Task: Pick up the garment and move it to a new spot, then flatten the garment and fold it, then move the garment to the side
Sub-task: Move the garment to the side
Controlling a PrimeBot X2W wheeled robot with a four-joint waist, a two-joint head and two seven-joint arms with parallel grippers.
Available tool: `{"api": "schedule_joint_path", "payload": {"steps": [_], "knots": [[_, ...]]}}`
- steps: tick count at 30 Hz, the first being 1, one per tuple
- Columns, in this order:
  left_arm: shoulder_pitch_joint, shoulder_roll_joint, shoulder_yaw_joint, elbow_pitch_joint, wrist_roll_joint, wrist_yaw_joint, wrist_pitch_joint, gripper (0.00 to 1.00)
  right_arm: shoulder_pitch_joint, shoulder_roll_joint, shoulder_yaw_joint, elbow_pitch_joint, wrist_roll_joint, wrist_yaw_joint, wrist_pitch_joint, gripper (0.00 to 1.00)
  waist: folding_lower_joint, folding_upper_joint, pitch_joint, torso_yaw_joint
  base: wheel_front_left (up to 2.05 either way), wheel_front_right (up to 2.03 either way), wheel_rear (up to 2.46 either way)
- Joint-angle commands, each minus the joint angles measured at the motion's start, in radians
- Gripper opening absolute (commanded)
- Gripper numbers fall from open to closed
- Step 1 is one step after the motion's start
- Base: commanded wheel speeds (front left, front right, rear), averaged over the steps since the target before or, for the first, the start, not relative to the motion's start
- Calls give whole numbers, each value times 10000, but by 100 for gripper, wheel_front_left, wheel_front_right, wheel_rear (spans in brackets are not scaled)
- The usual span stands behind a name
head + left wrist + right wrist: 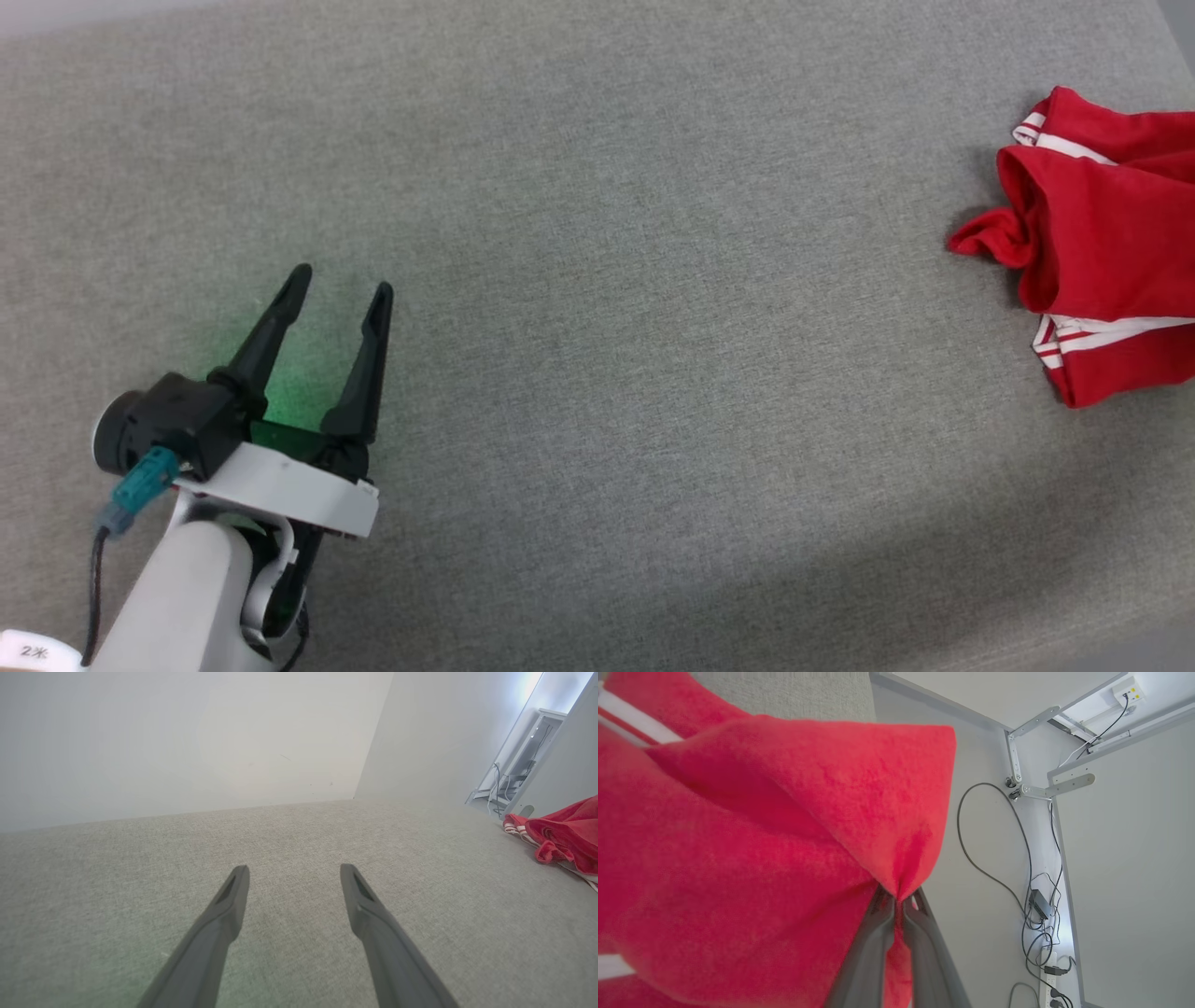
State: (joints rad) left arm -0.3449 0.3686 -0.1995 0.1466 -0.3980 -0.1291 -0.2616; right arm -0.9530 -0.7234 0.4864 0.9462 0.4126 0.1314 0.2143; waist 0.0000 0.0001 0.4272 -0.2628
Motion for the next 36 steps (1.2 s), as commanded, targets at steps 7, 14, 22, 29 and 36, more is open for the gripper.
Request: {"api": "schedule_joint_path", "payload": {"steps": [7,14,22,29,36], "knots": [[2,-10,-13,57,-67,-27,-21,100,-332,127,-53,821,-81,-15,-530,67,0,-1,-238,204,0,0,0],[248,-159,57,68,-84,-27,-21,100,-582,138,199,1120,-127,-15,-842,90,0,-1,-739,483,0,0,0],[602,-367,167,124,-49,-27,-21,100,-362,213,478,1012,122,-15,-1390,100,0,-1,-1465,979,0,0,0],[1176,-548,388,171,22,-27,-22,100,274,392,807,543,569,-15,-2057,100,0,-1,-2419,1586,0,0,0],[1969,-672,684,292,114,-27,-9,100,1392,785,854,-141,1216,-15,-2999,100,0,-1,-3463,2195,0,0,0]]}}
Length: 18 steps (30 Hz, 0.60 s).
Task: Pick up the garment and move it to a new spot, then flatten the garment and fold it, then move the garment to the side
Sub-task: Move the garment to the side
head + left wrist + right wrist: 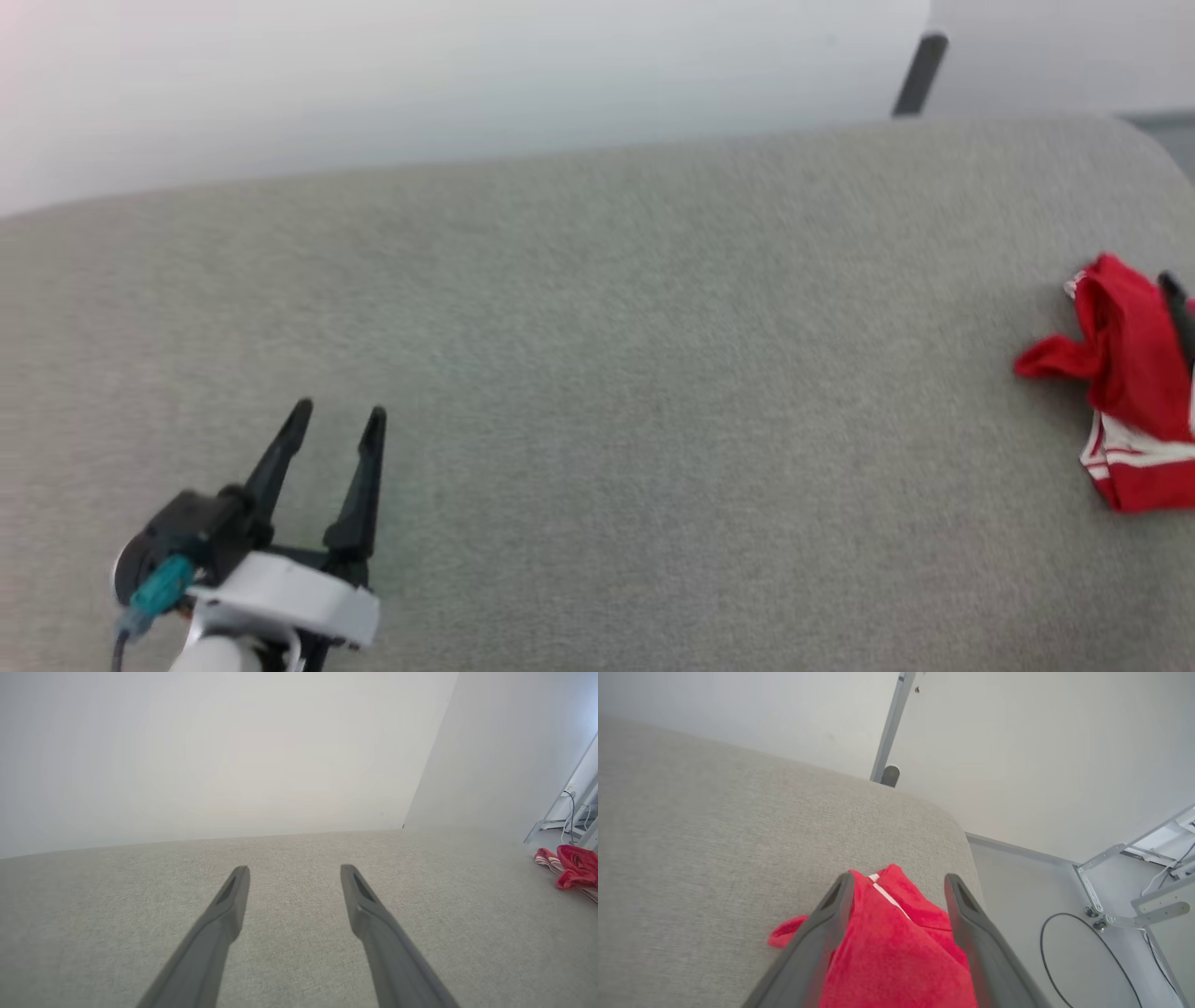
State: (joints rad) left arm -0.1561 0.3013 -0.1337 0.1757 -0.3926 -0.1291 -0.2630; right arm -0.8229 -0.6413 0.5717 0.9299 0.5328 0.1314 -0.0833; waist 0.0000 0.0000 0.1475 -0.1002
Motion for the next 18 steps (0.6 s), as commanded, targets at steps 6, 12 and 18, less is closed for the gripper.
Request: {"api": "schedule_joint_path", "payload": {"steps": [6,12,18], "knots": [[829,-70,557,-27,217,-26,4,100,1152,313,-194,-622,402,-15,-743,100,0,0,-1405,952,0,0,0],[1479,-168,1261,-265,627,-25,4,100,2149,739,-733,-1317,402,-15,-1231,100,0,0,-1765,1205,0,0,0],[1976,-379,1944,-547,962,-25,4,100,3352,1133,-1631,-2063,40,-13,-1523,100,0,0,-2025,1450,0,0,0]]}}
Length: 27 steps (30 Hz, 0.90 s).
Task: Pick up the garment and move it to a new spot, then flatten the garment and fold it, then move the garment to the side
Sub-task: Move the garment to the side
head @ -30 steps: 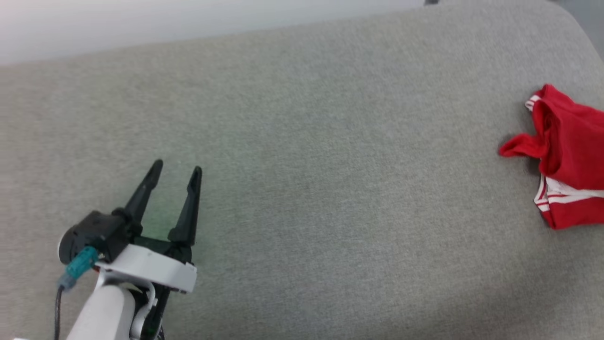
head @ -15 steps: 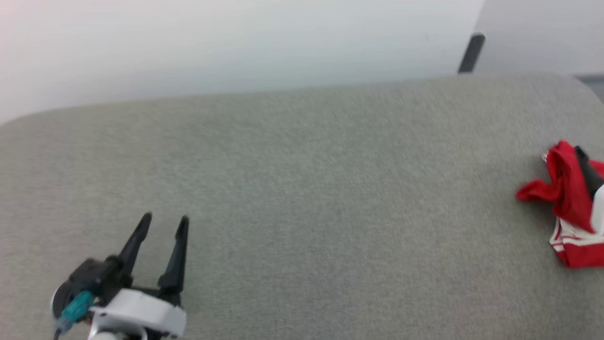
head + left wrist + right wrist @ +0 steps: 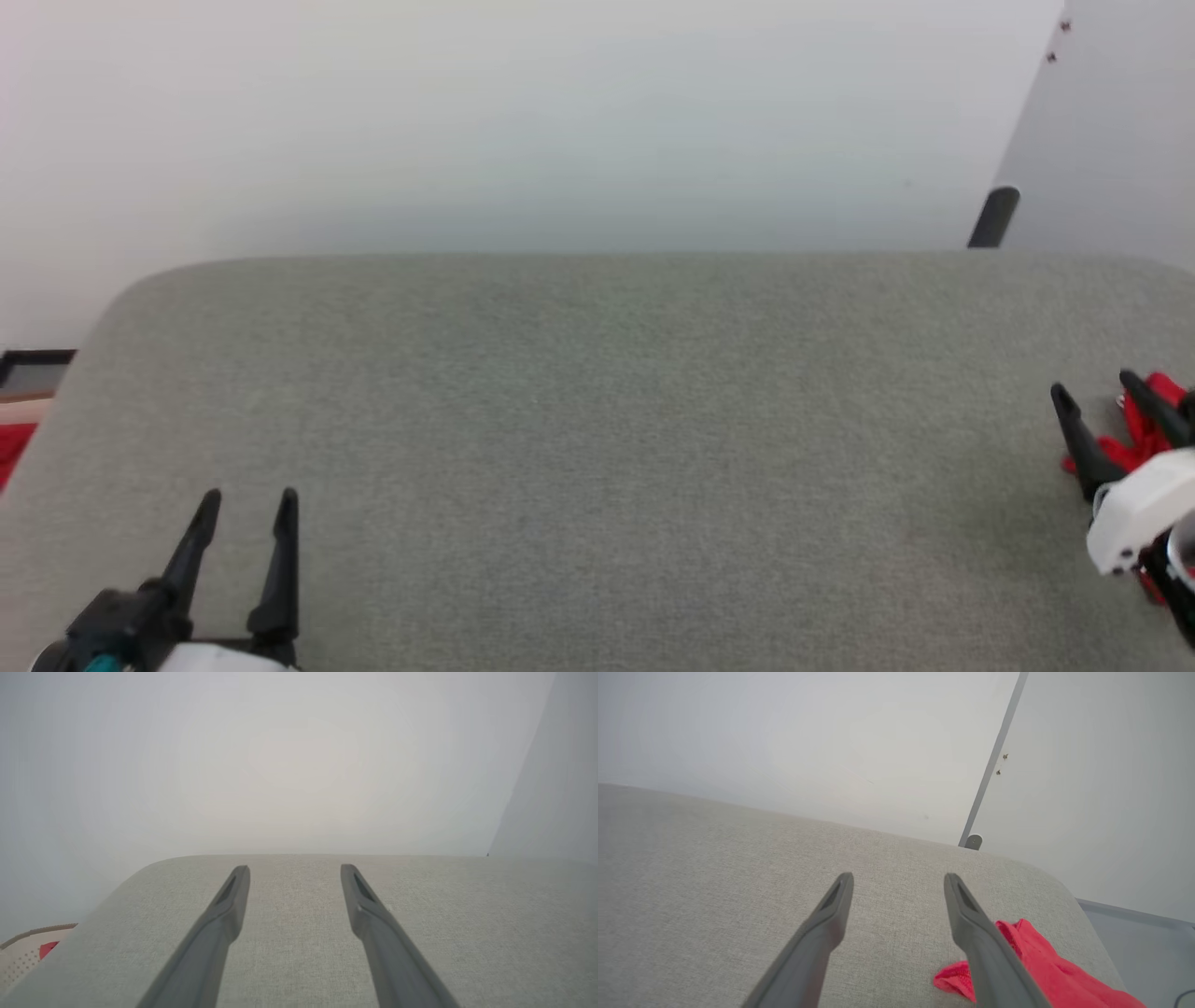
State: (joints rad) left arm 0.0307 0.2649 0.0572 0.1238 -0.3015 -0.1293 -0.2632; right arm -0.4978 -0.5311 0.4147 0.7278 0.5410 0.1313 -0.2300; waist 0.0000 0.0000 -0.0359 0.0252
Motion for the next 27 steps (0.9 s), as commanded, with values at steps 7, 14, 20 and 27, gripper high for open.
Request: {"api": "schedule_joint_path", "payload": {"steps": [7,14,20,27], "knots": [[644,-215,652,-354,275,-23,6,100,1696,657,-1354,-1101,-776,-11,-183,100,0,0,-378,371,0,0,0],[998,-298,874,-532,249,-10,6,100,3188,1369,-2580,-2390,-1533,-11,10,100,0,0,-453,491,0,0,0],[1195,-134,684,-473,191,-11,6,100,4415,2175,-3494,-3746,-2252,-11,534,100,0,0,-474,541,0,0,0],[1180,-38,599,-443,39,-11,6,100,5548,3023,-4101,-5241,-2877,-11,1019,100,0,0,-424,541,0,0,0]]}}
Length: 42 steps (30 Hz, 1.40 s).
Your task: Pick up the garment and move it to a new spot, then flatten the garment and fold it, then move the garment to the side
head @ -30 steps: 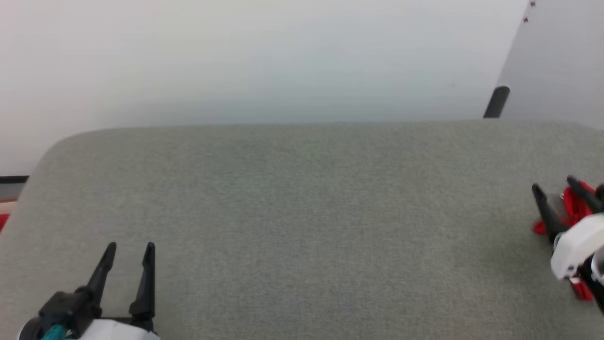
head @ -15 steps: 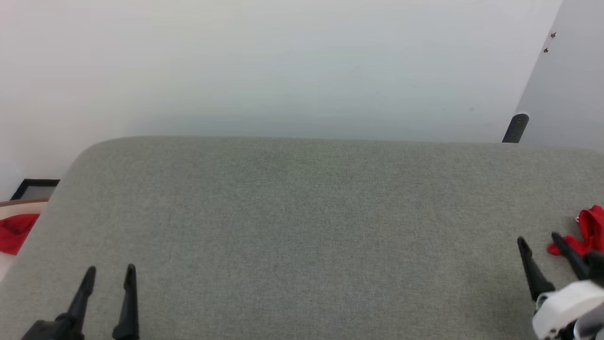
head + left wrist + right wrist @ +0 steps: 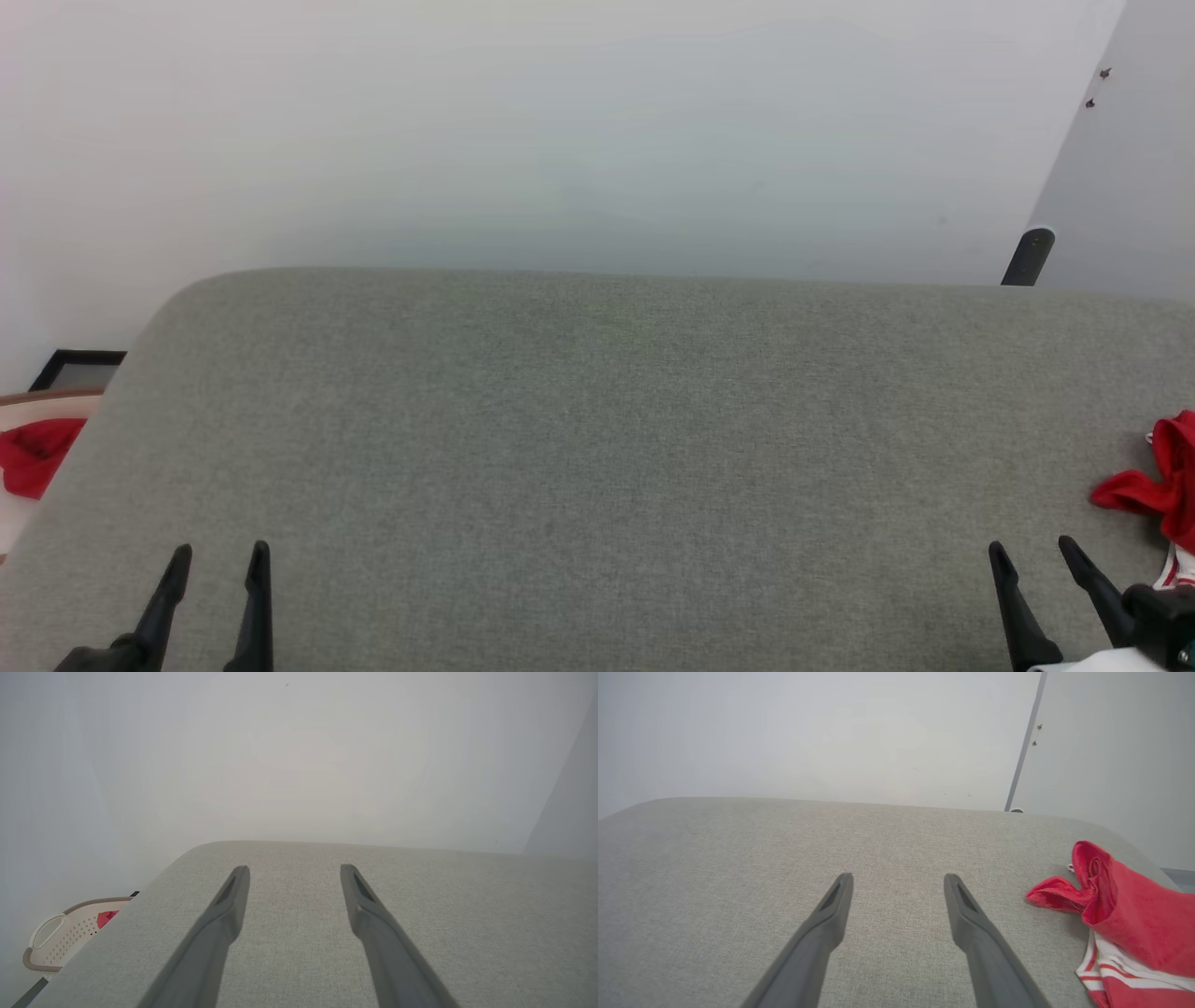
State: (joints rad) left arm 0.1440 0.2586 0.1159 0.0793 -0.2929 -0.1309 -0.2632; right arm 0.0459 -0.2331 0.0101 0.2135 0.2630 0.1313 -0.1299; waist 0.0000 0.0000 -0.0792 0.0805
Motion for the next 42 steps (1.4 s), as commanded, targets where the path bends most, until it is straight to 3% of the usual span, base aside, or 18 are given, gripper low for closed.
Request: {"api": "schedule_joint_path", "payload": {"steps": [1,16,42], "knots": [[47,22,2,8,-45,4,6,100,228,129,-93,-258,-139,-11,57,100,0,0,17,-23,0,0,0],[-8,-69,-7,146,-112,4,6,100,1296,708,-140,-1672,-621,-11,-23,100,0,0,47,-191,0,0,0],[-74,77,-285,465,-227,4,6,100,1620,788,137,-1857,-660,-11,-341,100,0,0,54,-366,0,0,0]]}}
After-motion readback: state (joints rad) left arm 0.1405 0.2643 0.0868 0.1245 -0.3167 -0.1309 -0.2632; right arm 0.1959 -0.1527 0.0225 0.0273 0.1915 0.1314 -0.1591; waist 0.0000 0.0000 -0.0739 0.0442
